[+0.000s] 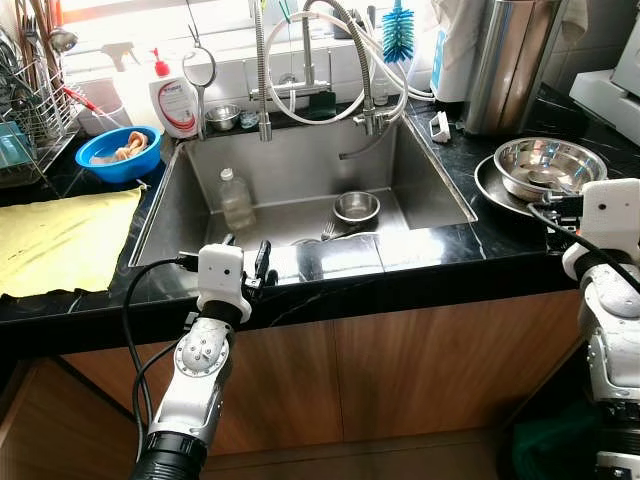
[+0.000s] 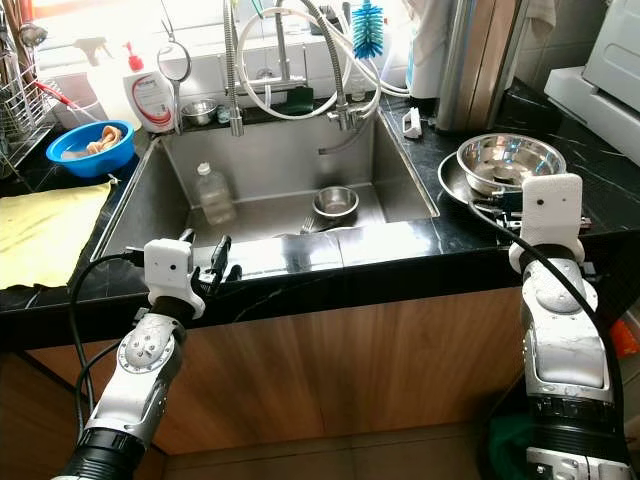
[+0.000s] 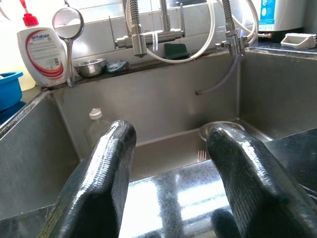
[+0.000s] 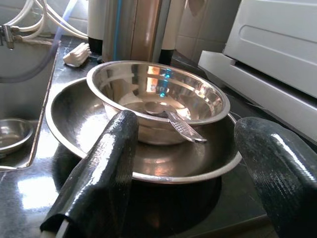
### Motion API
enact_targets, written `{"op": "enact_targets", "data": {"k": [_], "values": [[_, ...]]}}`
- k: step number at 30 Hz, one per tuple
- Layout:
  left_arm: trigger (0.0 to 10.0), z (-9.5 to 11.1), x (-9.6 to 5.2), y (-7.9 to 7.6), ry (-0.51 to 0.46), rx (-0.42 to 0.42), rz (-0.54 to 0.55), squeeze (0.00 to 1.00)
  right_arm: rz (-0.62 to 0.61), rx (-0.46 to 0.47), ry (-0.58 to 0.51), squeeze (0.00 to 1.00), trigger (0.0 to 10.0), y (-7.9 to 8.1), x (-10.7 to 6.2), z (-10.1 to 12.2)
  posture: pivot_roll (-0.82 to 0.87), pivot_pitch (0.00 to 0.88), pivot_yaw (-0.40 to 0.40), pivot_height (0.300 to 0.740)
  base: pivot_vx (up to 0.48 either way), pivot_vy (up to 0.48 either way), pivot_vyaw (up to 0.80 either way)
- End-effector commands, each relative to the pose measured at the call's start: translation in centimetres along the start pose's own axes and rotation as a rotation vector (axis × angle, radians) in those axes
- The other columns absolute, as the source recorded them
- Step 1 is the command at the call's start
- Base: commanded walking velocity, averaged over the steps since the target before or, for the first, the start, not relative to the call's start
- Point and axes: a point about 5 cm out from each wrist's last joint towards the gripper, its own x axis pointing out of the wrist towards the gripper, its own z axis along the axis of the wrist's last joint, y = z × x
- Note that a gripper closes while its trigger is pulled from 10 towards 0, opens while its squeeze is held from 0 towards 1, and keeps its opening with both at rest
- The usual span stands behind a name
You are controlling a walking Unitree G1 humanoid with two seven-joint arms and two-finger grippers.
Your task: Kitchen organization
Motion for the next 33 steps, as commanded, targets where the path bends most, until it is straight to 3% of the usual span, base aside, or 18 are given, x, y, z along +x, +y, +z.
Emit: {"op": "enact_targets", "data": {"k": [1,3,4,5,6,16,17,18,19,22,23,24,25,26,33], "values": [[10.0,0.12,0.11,0.57,0.0,0.023,0.009,0.0,-0.004,0.011,-0.008,0.0,0.0,0.07,0.28,0.46,-0.16,0.0,0.115,0.74,0.0,0.0,0.0],[10.0,0.12,0.11,0.56,0.0,0.023,0.009,0.0,-0.006,0.013,-0.008,0.0,0.6,0.05,0.35,0.48,-0.16,0.0,0.115,0.74,0.0,0.0,0.0],[10.0,0.12,0.11,0.56,0.0,0.023,0.008,0.0,-0.008,0.013,-0.007,0.0,1.9,0.03,0.38,0.46,-0.16,0.0,0.115,0.74,0.0,0.0,0.0],[10.0,0.12,0.1,0.58,0.0,0.023,0.008,0.0,-0.013,0.012,-0.003,0.0,8.4,0.0,0.43,0.4,-0.16,0.0,0.117,0.74,0.0,0.0,0.0],[10.0,0.12,0.1,0.58,0.0,0.023,0.008,0.0,-0.014,0.013,-0.003,0.0,10.0,-0.01,0.44,0.39,-0.16,0.0,0.117,0.74,0.0,0.0,0.0],[10.0,0.18,0.17,0.5,-0.001,0.022,0.005,0.0,-0.049,0.02,-0.005,0.0,10.0,-0.75,0.64,0.5,-0.16,0.0,0.118,0.74,0.0,0.0,0.0],[10.0,0.18,0.17,0.5,-0.001,0.022,0.005,0.0,-0.052,0.029,-0.009,0.0,8.8,-0.76,0.64,0.56,-0.16,0.0,0.118,0.74,0.0,0.0,0.0],[10.0,0.18,0.17,0.5,-0.001,0.022,0.005,0.0,-0.055,0.031,-0.013,0.0,4.9,-0.78,0.65,0.59,-0.16,0.0,0.118,0.74,0.0,0.0,0.0],[10.0,0.17,0.16,0.5,-0.001,0.022,0.005,0.0,-0.062,0.037,-0.02,0.0,0.0,-0.83,0.68,0.65,-0.16,0.0,0.118,0.74,0.0,0.0,0.0],[10.0,0.16,0.16,0.51,0.0,0.023,0.004,0.0,-0.062,0.04,-0.023,0.0,0.0,-0.81,0.74,0.73,-0.16,0.0,0.119,0.74,0.0,0.0,0.0],[10.0,0.17,0.15,0.5,0.0,0.023,0.004,0.0,-0.042,0.04,-0.024,0.0,1.4,-0.52,0.78,0.83,-0.16,0.0,0.119,0.74,0.0,0.0,0.0],[10.0,0.17,0.14,0.49,0.0,0.023,0.005,0.0,-0.039,0.039,-0.024,0.0,6.6,-0.43,0.78,0.85,-0.16,0.0,0.119,0.74,0.0,0.0,0.0],[10.0,0.17,0.14,0.49,0.0,0.023,0.005,0.0,-0.038,0.038,-0.024,0.0,6.6,-0.39,0.78,0.86,-0.16,0.0,0.119,0.74,0.0,0.0,0.0],[10.0,0.17,0.14,0.48,0.0,0.023,0.004,0.0,-0.046,0.038,-0.023,0.0,10.0,-0.42,0.82,0.84,-0.16,0.0,0.119,0.74,0.0,0.0,0.0],[10.0,0.21,0.19,0.46,-0.002,0.023,0.001,0.0,-0.049,0.038,-0.018,0.0,10.0,-0.35,0.96,0.86,-0.15,0.0,0.119,0.74,0.0,0.0,0.0]]}}
